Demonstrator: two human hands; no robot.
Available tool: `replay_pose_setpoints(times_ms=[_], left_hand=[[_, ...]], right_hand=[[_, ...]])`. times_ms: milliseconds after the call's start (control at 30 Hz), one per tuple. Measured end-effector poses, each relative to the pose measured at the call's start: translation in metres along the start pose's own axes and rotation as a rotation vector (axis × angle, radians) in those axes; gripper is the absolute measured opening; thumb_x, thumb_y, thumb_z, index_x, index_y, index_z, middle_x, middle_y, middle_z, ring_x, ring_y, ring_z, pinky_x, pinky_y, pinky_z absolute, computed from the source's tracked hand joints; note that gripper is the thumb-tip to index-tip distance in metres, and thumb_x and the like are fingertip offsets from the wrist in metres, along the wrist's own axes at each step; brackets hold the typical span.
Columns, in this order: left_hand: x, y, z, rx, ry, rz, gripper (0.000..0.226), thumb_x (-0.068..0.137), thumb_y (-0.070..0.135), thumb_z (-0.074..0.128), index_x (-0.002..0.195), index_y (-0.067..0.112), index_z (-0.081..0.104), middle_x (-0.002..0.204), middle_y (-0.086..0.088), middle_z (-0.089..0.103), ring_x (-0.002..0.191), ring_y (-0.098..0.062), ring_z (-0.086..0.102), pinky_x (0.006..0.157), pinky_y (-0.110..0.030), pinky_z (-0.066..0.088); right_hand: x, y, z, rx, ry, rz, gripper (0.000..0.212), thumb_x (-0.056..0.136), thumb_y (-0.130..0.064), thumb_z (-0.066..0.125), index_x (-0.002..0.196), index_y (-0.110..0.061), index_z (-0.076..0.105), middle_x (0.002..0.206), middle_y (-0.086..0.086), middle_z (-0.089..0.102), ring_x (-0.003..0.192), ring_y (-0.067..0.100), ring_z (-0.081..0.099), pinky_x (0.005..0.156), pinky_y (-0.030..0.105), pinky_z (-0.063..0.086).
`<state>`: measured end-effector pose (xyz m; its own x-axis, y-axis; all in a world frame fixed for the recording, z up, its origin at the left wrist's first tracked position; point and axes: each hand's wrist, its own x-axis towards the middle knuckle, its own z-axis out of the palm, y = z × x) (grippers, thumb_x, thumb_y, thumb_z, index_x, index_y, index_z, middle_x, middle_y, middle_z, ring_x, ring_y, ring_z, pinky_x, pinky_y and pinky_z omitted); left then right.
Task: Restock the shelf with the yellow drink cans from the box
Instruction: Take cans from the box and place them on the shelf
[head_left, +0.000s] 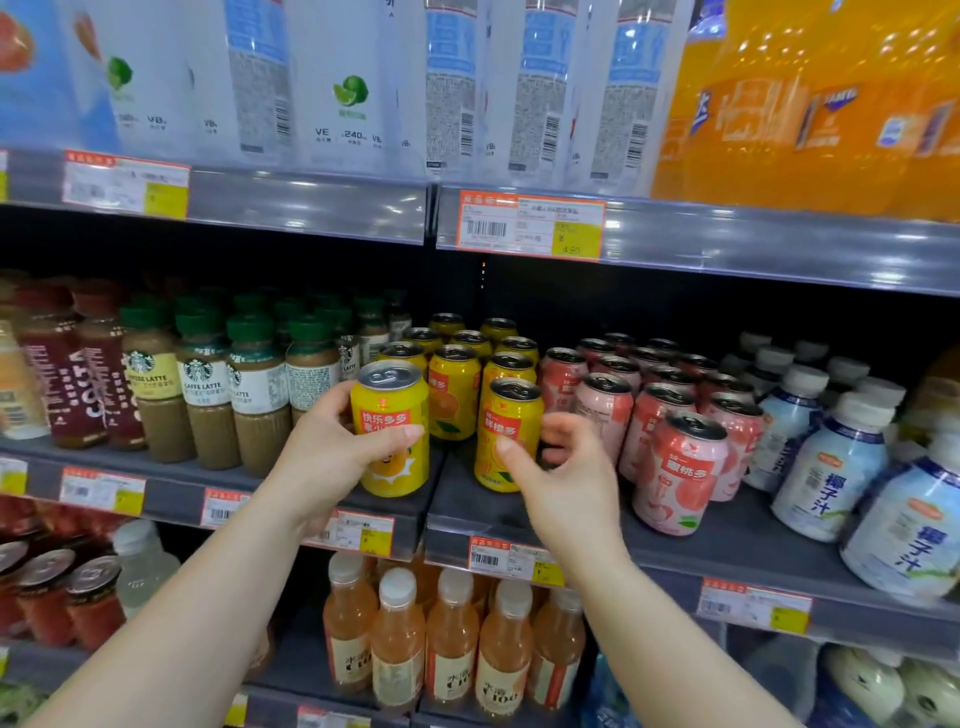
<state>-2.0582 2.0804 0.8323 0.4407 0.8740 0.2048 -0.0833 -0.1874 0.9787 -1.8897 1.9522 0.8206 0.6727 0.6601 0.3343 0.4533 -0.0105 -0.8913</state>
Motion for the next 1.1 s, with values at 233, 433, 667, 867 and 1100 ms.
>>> replay_pose_setpoints(times_ms=[233,433,667,867,1100], left_hand=[[0.021,-0.005,0.022,0.169,-0.050,0.017,0.054,0.070,0.022,0.084,0.116,0.028,0.056,0.098,0.009,0.070,0.087,-0.002,0.065,0.066,-0.019,0.049],[0.030,-0.017,0.025,0.226,-0.163,0.011,0.058,0.071,0.024,0.084,0.120,0.028,0.053,0.103,0.010,0.068,0.091,0.000,0.064,0.070,-0.018,0.050],[0.026,-0.025,-0.003,0.558,-0.261,0.029,0.110,0.059,0.027,0.091,0.148,0.028,0.026,0.133,0.010,0.049,0.120,-0.013,0.048,0.103,-0.037,0.044],[0.028,-0.032,0.002,0.584,-0.212,0.058,0.098,0.062,0.027,0.089,0.143,0.023,0.035,0.121,0.006,0.058,0.106,-0.015,0.059,0.089,-0.030,0.049],[0.046,-0.039,0.015,0.546,-0.157,0.065,0.074,0.061,0.027,0.090,0.124,0.021,0.052,0.113,0.006,0.064,0.106,-0.012,0.060,0.095,-0.043,0.051]], right_hand=[[-0.011,-0.004,0.032,-0.197,-0.349,0.020,0.054,0.083,-0.036,0.071,0.132,-0.030,0.050,0.123,-0.011,0.058,0.107,0.007,0.054,0.086,0.022,0.045],[-0.008,0.003,0.027,-0.262,-0.353,0.027,0.056,0.083,-0.035,0.071,0.133,-0.033,0.048,0.125,-0.012,0.057,0.112,0.007,0.054,0.091,0.024,0.045],[-0.010,0.019,0.010,-0.279,-0.339,0.035,0.052,0.080,-0.037,0.073,0.127,-0.038,0.052,0.117,-0.016,0.058,0.111,0.004,0.054,0.089,0.022,0.043],[-0.016,0.020,-0.003,-0.239,-0.272,-0.045,0.038,0.080,-0.034,0.074,0.114,-0.039,0.060,0.107,-0.026,0.061,0.103,-0.010,0.054,0.074,0.004,0.039],[-0.021,0.020,-0.010,-0.203,-0.234,-0.073,0.030,0.079,-0.032,0.074,0.105,-0.041,0.062,0.104,-0.028,0.063,0.099,-0.013,0.056,0.075,0.006,0.041]])
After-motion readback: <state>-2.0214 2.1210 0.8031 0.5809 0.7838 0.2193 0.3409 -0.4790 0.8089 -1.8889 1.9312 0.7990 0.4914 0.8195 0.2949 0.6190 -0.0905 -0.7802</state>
